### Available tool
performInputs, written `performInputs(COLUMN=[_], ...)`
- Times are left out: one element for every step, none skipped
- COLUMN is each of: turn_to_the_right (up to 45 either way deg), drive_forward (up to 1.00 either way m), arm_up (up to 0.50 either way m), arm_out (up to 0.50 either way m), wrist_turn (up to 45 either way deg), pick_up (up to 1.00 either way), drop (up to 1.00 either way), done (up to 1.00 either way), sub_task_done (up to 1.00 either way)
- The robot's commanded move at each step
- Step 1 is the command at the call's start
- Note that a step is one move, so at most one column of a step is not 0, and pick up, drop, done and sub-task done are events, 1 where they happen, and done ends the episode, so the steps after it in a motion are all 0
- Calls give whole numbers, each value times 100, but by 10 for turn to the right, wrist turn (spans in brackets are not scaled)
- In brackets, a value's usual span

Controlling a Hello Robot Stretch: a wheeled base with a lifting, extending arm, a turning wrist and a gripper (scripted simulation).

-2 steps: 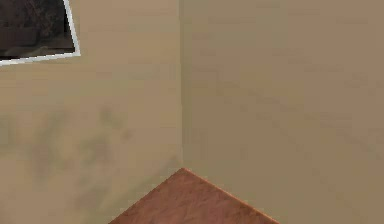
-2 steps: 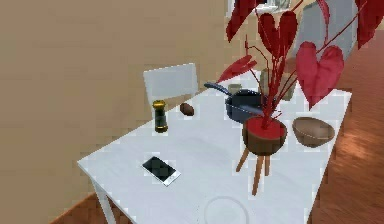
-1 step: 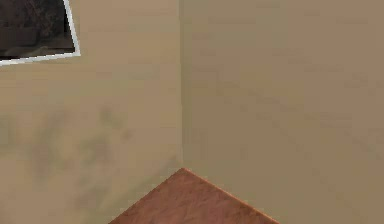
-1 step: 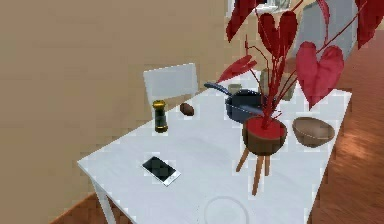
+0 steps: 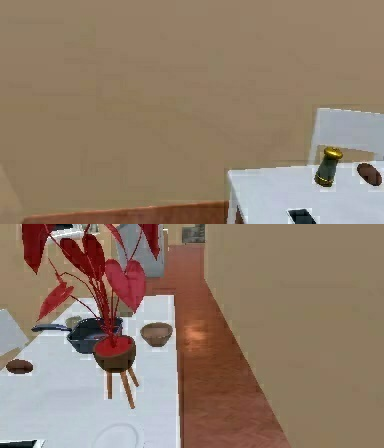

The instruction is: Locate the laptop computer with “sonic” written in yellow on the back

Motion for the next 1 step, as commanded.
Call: performInputs(turn_to_the_right=[450], drive_forward=[0], arm_up=[0], arm_out=[0], wrist_turn=[0], pick_up=[0], drop=[0], done=[0], sub_task_done=[0])
